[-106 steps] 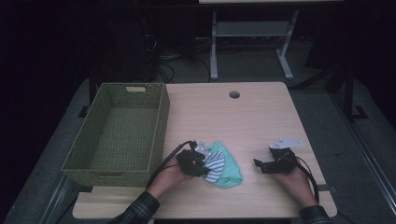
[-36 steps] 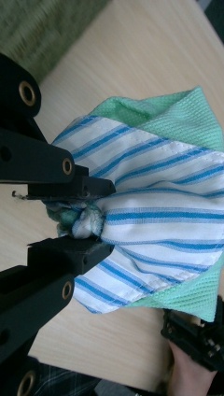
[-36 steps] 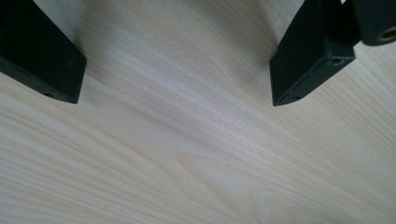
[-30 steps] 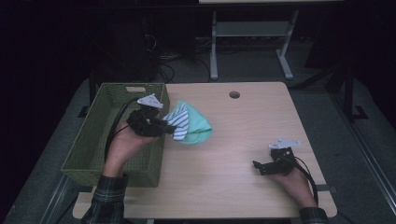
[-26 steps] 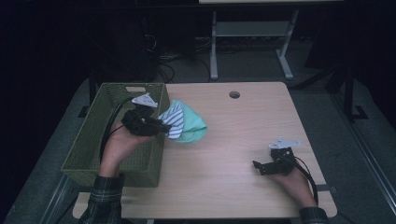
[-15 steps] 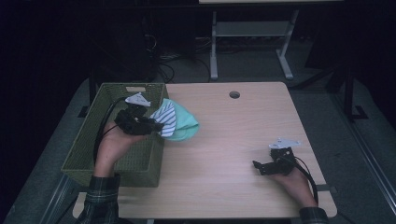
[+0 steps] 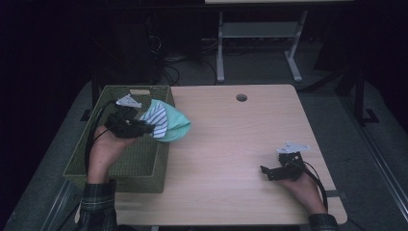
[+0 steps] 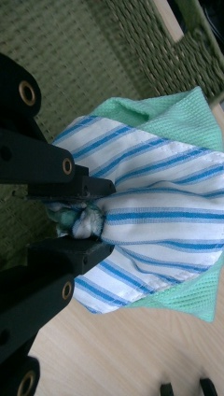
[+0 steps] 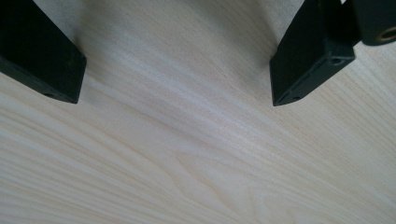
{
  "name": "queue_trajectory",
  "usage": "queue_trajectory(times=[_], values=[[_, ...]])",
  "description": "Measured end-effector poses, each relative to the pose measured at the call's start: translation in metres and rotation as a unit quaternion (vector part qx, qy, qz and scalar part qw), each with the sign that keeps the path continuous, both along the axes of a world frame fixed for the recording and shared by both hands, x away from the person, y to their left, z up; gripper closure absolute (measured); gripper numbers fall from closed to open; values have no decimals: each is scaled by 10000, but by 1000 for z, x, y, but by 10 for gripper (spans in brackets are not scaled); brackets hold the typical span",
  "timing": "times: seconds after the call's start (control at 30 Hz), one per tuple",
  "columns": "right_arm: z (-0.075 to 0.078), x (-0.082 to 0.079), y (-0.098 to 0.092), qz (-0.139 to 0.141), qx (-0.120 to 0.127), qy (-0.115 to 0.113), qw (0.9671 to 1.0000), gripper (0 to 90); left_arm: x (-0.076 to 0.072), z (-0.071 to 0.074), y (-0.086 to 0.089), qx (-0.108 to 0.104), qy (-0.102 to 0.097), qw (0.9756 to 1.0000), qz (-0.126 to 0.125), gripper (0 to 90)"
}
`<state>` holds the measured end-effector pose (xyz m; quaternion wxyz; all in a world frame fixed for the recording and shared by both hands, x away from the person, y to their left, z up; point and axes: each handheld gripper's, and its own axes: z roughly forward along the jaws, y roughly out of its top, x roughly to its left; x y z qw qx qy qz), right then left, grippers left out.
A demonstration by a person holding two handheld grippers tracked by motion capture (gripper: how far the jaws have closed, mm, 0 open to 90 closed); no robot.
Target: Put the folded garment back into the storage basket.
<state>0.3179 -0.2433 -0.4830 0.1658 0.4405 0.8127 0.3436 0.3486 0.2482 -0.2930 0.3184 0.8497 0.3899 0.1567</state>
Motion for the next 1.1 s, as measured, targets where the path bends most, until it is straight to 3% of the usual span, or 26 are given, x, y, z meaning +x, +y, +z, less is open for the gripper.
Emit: queue_trajectory(times=[0.13,0.63,0.9,1.1], values=[[0,0,0,-1,1,1,10000,33,-1,1,10,75,-35,9998,163,725],[0,0,0,0,-1,1,10000,33,-5,2,50,31,-86,9970,772,724],[0,0,0,1,-8,-13,10000,33,-2,-8,71,83,-29,9935,1134,723],[0,0,0,5,-8,-16,10000,33,4,-19,79,117,-11,9920,1260,721]])
